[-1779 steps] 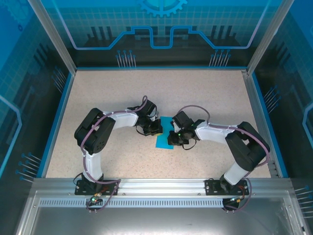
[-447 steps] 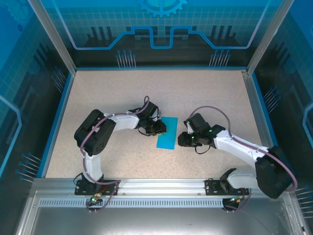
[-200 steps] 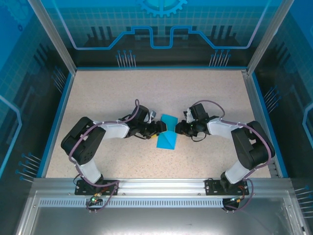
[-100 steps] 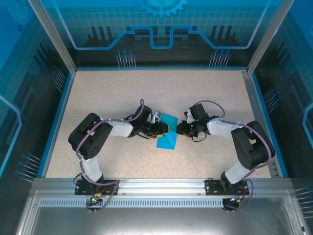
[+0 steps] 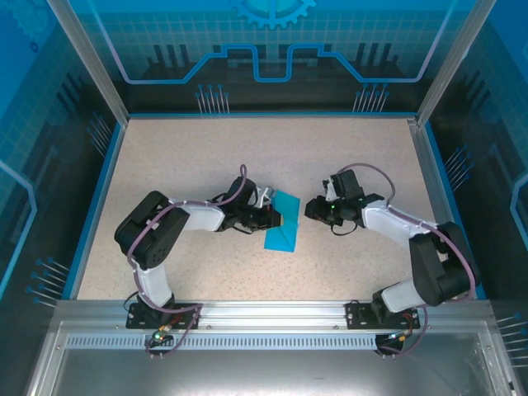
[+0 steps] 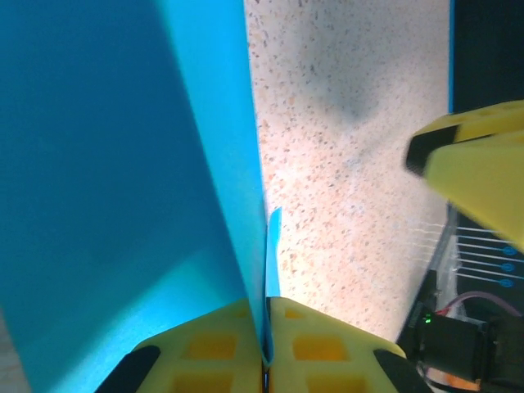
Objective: Fold a paper plane with a square sheet of paper (pick it up from the middle)
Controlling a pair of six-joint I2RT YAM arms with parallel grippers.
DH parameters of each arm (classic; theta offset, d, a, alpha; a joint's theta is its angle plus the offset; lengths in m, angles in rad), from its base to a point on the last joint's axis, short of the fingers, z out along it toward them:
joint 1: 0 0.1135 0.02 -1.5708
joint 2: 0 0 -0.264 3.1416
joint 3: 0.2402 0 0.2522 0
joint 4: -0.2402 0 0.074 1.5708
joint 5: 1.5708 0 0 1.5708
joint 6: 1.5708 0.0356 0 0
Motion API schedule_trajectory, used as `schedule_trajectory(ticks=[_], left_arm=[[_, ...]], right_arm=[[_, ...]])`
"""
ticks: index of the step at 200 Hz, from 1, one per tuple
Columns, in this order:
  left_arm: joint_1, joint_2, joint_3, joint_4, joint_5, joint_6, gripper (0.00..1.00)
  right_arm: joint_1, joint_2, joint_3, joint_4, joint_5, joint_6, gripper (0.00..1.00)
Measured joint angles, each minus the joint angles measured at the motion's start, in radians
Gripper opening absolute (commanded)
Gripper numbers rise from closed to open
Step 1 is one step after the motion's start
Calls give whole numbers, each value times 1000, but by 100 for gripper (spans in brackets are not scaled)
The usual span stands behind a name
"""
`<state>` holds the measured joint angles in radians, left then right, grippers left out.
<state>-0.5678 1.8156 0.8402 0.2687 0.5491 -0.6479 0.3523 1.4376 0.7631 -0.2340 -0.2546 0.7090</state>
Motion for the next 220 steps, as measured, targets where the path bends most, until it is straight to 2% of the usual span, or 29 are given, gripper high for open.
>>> schedule_trajectory(ticks=[19,45,84,118,139,176,220], left_arm=[[0,-64,23,-111,-45,53,9],[-6,-171,131,-334,-174,147,9],[-46,-269,380,-692,-528,327,9],[-56,-264,488,-865,-806,417,9],[-66,-208,525,-932,-951,443,9],[-114,11,624,-1029,-1189,448,8],[-182,221,696,-1089,-1287,426,9]], right_arm=[[-2,-71,0,-38,43,0,51],[-6,-170,0,-88,108,6,58],[-22,-264,-3,-143,188,10,75],[-38,-314,-18,-172,233,11,92],[-49,-341,-40,-179,256,14,98],[-68,-402,-85,-198,276,17,99],[-86,-434,-96,-214,282,17,99]])
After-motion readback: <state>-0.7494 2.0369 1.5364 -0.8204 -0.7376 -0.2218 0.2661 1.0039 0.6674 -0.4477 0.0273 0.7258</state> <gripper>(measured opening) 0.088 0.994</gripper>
